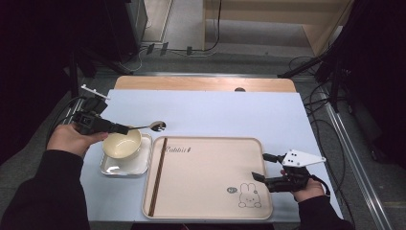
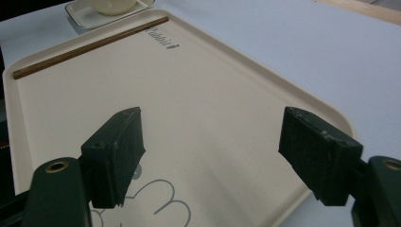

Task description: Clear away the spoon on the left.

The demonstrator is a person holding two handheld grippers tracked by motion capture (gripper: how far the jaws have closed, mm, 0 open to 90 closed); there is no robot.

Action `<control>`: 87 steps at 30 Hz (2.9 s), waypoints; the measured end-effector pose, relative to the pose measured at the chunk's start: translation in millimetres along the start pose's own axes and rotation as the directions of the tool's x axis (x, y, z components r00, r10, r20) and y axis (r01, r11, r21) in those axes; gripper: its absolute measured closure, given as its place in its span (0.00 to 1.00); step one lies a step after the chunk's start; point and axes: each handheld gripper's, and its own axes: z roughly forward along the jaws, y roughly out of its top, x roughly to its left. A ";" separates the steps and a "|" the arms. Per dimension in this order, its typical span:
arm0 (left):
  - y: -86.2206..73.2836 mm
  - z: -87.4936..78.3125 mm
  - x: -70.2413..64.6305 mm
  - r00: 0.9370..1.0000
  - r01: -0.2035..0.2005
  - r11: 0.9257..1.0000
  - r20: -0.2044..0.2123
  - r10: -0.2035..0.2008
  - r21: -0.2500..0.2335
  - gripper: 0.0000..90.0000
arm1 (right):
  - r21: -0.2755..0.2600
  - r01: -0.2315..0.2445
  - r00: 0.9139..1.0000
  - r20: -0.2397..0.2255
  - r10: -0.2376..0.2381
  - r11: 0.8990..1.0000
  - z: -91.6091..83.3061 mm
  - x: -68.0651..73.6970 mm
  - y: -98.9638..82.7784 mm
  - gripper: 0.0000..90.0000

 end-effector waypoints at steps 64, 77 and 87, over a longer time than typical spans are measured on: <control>-26.8 107.9 -34.5 1.000 0.012 0.997 0.015 -0.013 0.076 0.99 | 0.011 0.021 1.000 -0.005 -0.021 1.000 1.5 2.2 0.0 0.26; -38.6 126.7 -42.3 1.000 0.014 0.996 0.020 -0.016 0.092 1.00 | 0.014 0.019 1.000 -0.013 -0.019 1.000 1.5 3.0 0.0 0.26; -43.9 143.5 -50.5 1.000 0.006 0.994 0.024 -0.009 0.114 1.00 | 0.013 0.024 1.000 -0.010 -0.024 1.000 1.7 3.3 0.9 0.25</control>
